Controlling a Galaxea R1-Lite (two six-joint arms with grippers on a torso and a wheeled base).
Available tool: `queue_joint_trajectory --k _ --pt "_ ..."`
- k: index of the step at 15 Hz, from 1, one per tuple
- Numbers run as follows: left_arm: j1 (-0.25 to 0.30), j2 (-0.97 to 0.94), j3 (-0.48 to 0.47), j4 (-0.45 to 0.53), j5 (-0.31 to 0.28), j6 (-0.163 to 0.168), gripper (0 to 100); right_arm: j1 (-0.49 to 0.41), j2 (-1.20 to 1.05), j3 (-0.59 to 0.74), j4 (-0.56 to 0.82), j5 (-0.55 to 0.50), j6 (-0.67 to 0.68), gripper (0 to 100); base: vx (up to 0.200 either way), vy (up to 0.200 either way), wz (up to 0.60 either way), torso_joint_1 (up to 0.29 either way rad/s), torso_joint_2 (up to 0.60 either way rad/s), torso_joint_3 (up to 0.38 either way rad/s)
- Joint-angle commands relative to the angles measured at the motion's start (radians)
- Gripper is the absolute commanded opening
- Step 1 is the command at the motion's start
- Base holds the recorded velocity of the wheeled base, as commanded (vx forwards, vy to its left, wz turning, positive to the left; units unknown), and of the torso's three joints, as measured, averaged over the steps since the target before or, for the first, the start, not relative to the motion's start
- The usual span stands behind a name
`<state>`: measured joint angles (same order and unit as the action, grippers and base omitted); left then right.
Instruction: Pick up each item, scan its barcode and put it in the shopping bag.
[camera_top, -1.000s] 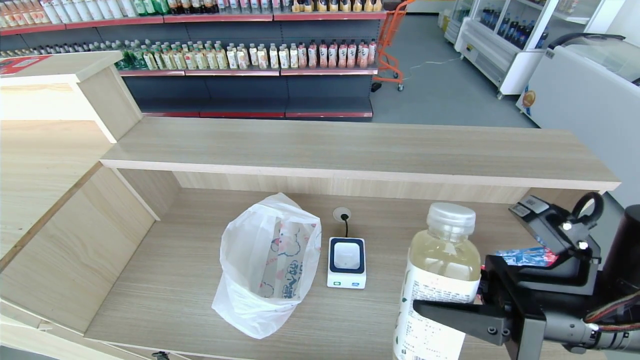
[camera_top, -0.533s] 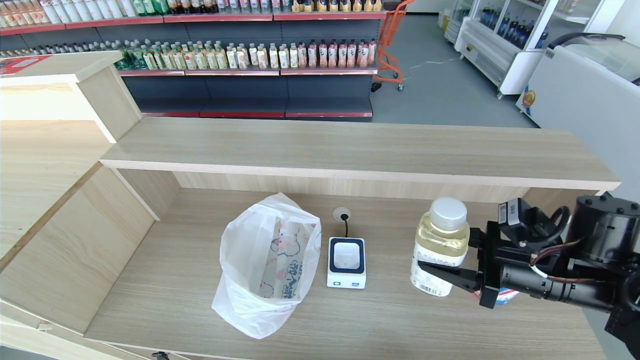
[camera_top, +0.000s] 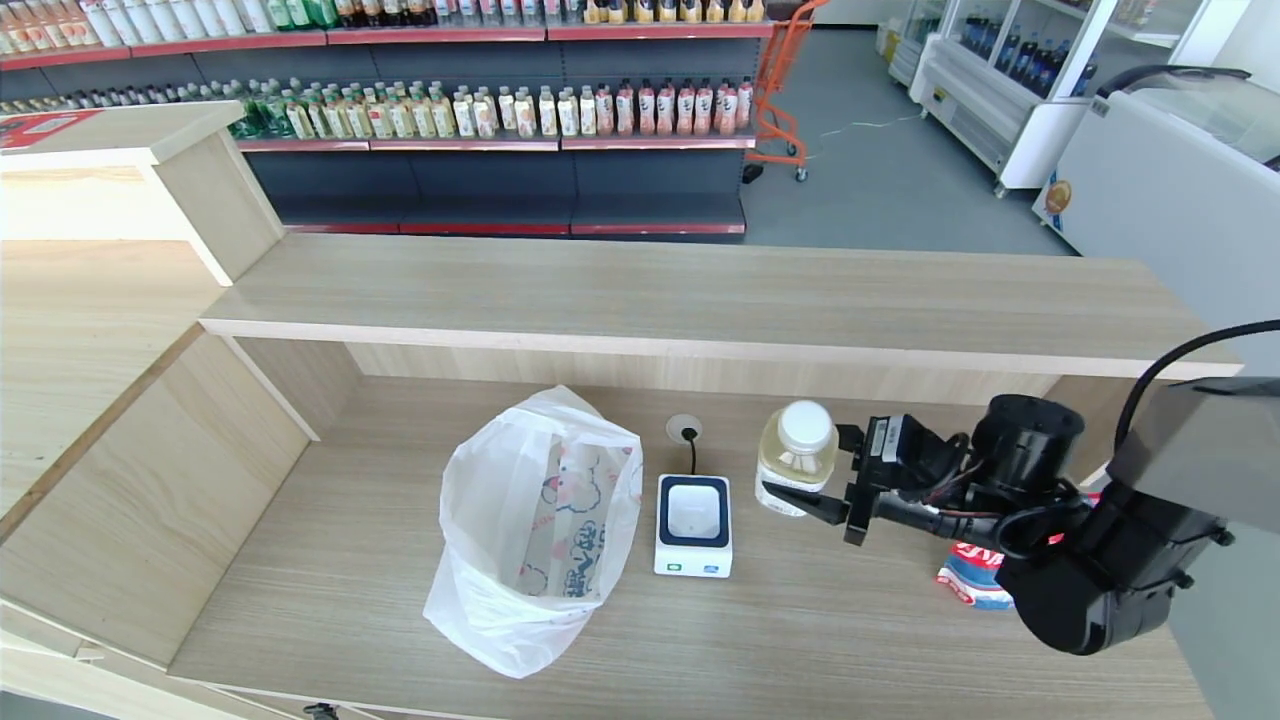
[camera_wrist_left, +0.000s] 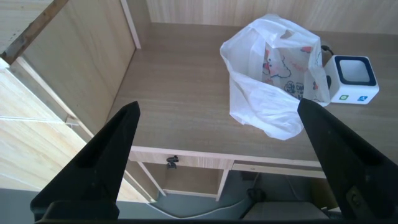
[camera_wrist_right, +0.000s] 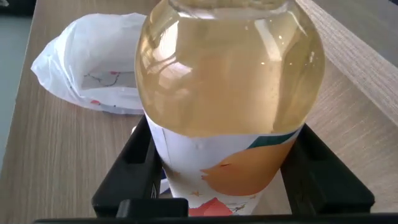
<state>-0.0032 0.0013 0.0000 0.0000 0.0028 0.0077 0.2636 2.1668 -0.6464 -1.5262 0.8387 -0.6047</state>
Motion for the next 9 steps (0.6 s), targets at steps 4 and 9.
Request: queue_joint_trajectory --k 4,9 --pt "0.000 0.000 -0.002 0.000 0.000 0.000 100 0.075 0.238 -0.167 -0.045 0.006 -0.017 0 0.000 0.000 0.00 0.000 0.00 0.000" --pt "0.000 0.000 -0.002 0.000 0.000 0.000 100 0.115 0.318 -0.295 -0.045 0.010 -0.043 0 0.000 0.000 0.00 0.000 0.00 0.000"
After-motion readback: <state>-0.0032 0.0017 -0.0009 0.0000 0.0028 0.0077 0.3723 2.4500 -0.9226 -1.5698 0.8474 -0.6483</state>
